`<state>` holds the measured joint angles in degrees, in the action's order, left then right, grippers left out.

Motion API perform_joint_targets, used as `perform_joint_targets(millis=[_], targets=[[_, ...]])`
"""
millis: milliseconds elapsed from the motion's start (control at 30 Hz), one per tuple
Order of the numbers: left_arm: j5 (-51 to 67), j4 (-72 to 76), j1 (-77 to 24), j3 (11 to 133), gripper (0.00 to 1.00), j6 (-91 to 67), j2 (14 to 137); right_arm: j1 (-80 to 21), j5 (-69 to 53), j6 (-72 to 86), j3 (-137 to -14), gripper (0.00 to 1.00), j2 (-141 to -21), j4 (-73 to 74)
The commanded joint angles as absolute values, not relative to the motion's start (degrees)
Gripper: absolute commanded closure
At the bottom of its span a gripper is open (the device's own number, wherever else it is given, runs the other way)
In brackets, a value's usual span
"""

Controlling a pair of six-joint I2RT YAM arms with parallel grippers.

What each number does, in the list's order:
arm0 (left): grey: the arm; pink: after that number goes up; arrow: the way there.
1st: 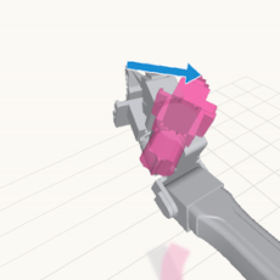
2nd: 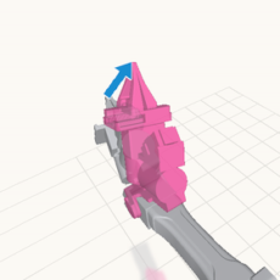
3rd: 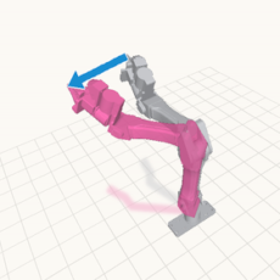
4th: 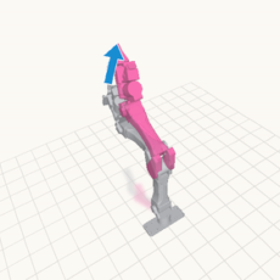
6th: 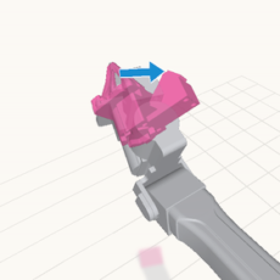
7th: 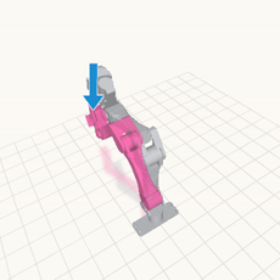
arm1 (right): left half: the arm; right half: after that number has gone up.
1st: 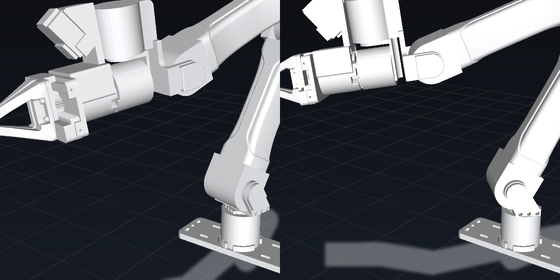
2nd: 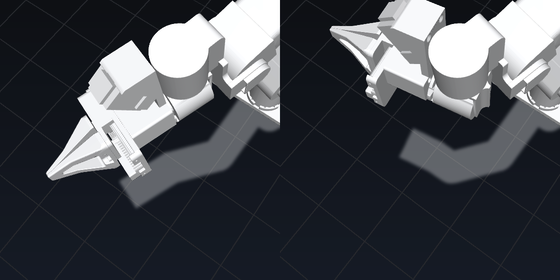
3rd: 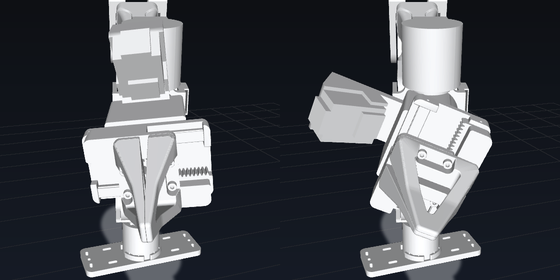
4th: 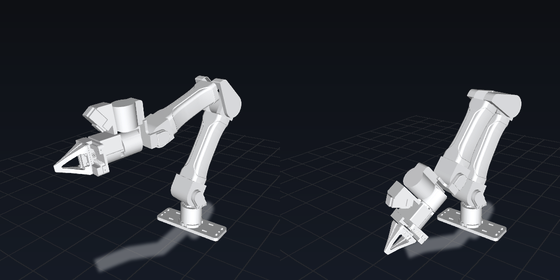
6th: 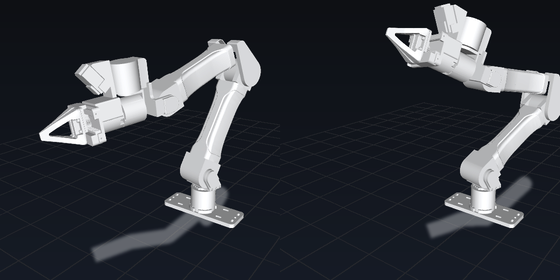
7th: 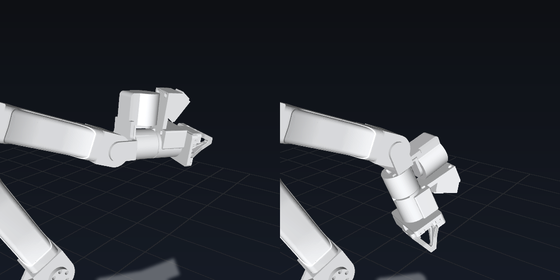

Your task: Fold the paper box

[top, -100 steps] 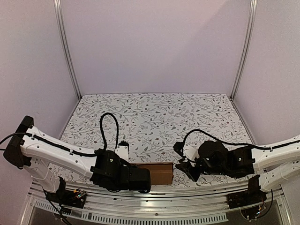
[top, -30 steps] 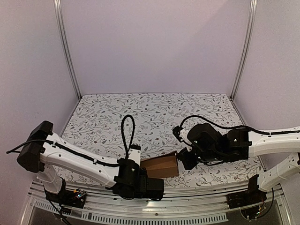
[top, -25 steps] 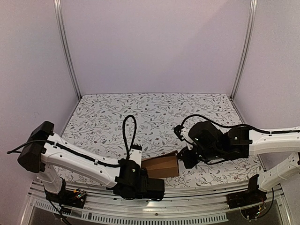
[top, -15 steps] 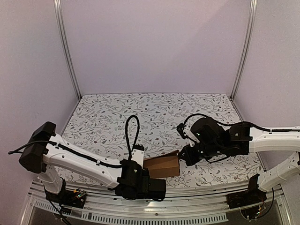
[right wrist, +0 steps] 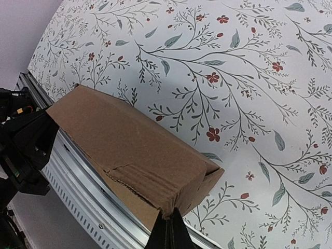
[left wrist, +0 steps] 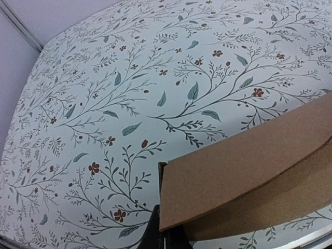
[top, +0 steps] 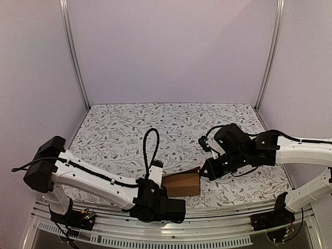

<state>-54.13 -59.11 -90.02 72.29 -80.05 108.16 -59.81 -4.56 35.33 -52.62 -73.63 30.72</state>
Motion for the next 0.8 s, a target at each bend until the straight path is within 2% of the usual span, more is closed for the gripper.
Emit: perform_joint_targets(millis=[0,400,767], targets=[[-46.93,-52.83,-90.82,71.93,1.0,-76.47,112.53,-58.52,-8.42,35.64,-55.31,1.0,-73.46,30.5],[-39.07,-39.59,-86.73,66.37,1.0,-67.58,110.4,-58.11,-5.42,32.63,-51.21,1.0,-74.38,28.77],[-36.25,-37.37,-86.47,65.69,1.0,-65.92,107.45,-58.66,-1.58,30.12,-43.45,1.0,-72.18,21.54]])
